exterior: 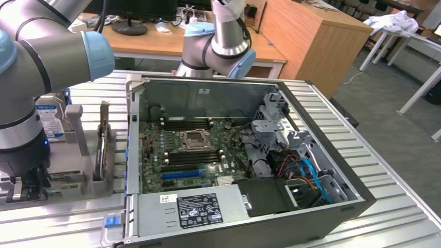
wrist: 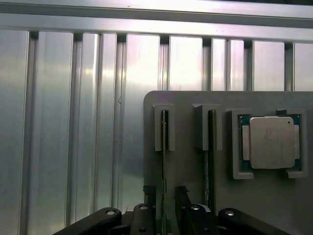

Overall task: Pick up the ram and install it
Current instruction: 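Pick up the ram and move it above insertion slot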

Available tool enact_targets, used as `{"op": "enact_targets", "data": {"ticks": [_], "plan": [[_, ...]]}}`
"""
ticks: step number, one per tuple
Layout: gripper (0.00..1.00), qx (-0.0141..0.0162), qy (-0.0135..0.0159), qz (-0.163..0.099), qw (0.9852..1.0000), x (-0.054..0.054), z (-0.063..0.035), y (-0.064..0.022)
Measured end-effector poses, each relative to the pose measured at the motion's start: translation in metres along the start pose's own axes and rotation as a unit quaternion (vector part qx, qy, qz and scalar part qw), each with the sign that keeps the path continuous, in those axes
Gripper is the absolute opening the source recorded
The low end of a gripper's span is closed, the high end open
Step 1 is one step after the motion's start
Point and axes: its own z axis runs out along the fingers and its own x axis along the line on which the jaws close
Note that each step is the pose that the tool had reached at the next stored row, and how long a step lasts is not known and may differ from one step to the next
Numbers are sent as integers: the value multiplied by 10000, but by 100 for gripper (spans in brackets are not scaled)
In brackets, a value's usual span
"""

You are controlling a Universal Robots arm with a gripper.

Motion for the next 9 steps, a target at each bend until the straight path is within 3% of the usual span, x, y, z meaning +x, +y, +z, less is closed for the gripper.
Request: {"op": "enact_targets", "data": {"ticks": [3, 4, 9], "plan": [[28, 0, 0, 0, 10000, 0, 0, 0], [21, 0, 0, 0, 10000, 0, 0, 0], [21, 0, 0, 0, 10000, 0, 0, 0]]}}
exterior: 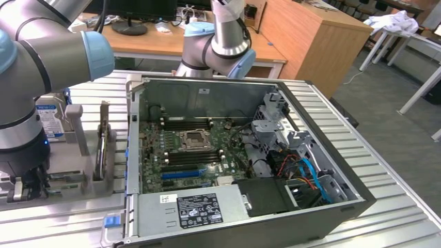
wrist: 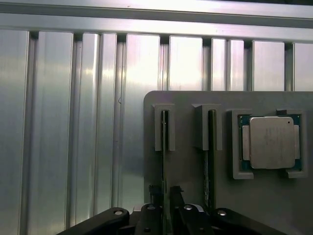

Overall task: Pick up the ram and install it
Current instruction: 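Pick up the ram and move it above insertion slot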

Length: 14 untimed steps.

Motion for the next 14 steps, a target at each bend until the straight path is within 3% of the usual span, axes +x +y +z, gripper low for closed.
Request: {"op": "enact_targets", "data": {"ticks": [2, 3, 14], "plan": [[20, -1, 0, 0, 10000, 0, 0, 0], [14, 0, 0, 0, 10000, 0, 0, 0], [14, 0, 0, 0, 10000, 0, 1, 0]]}}
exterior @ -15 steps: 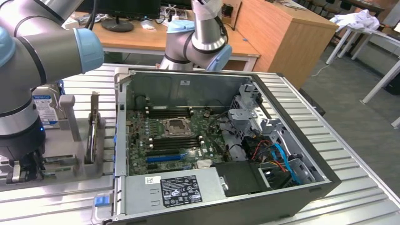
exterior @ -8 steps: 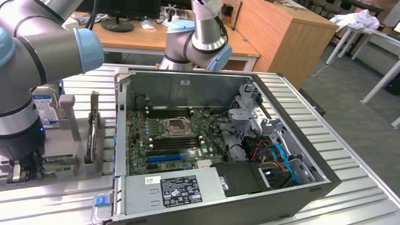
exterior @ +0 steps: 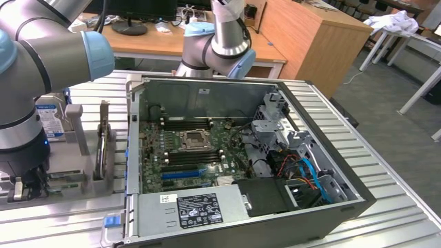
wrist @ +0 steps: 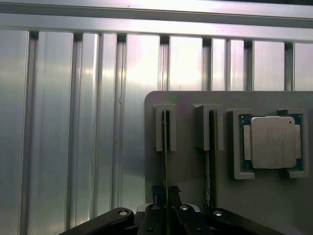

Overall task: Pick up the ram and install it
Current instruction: 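Pick up the ram and move it above insertion slot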

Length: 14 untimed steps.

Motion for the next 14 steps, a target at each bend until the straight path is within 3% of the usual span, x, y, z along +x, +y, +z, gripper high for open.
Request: {"op": "enact_targets", "data": {"ticks": [8, 14], "plan": [[14, 1, -1, 0, 10000, 0, -9, 0], [14, -5, 0, 0, 10000, -5, -132, 6]]}}
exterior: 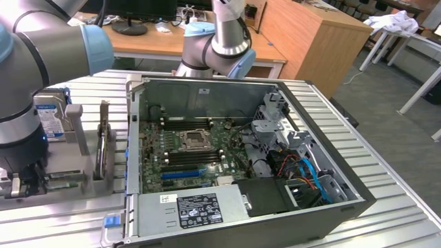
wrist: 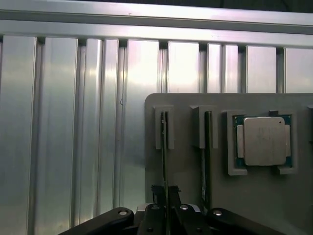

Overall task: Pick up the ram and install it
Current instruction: 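Pick up the ram and move it above insertion slot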

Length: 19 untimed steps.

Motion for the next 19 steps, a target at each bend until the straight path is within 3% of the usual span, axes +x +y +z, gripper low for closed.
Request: {"op": "enact_targets", "data": {"ticks": [9, 19], "plan": [[14, -9, 0, 0, 10000, -8, -234, 10], [14, -27, 0, 1, 10000, -21, -635, 21]]}}
